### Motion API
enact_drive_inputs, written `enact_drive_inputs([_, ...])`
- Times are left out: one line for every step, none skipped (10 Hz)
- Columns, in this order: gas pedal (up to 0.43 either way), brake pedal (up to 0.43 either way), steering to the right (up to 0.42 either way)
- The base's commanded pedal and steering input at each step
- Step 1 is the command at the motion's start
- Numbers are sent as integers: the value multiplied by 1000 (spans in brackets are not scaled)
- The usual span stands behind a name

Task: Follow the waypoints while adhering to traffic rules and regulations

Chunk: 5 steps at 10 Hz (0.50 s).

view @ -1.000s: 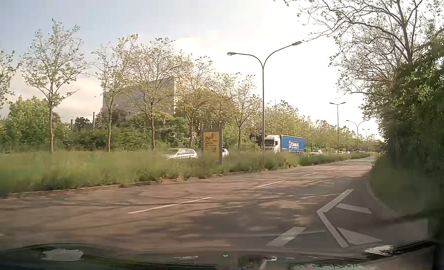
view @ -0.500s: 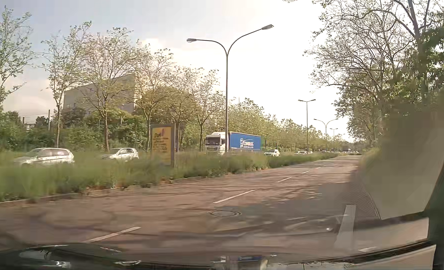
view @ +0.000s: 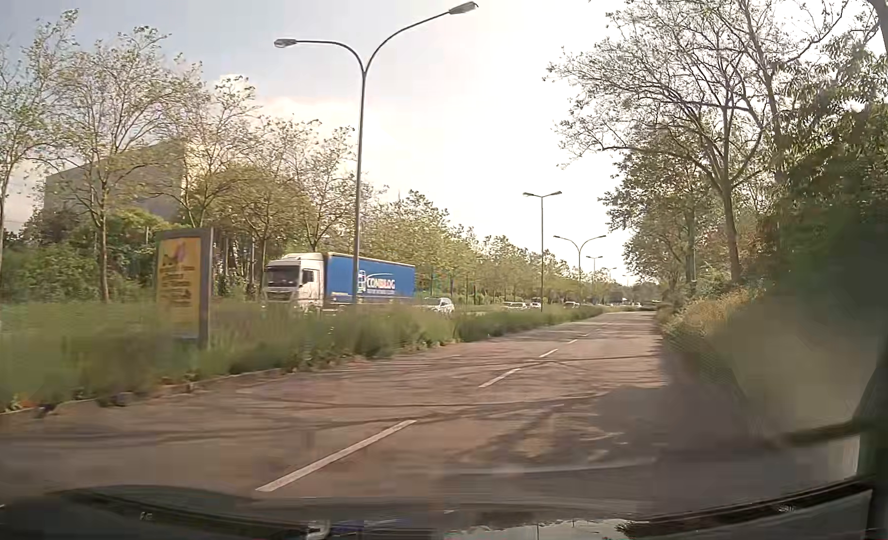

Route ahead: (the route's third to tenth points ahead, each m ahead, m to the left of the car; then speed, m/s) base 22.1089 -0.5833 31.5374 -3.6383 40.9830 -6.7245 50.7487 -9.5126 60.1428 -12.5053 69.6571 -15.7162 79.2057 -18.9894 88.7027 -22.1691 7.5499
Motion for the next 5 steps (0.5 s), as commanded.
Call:
enact_drive_inputs([169, 0, 163])
enact_drive_inputs([169, 0, 160])
enact_drive_inputs([169, 0, 155])
enact_drive_inputs([169, 0, 148])
enact_drive_inputs([169, 0, 141])
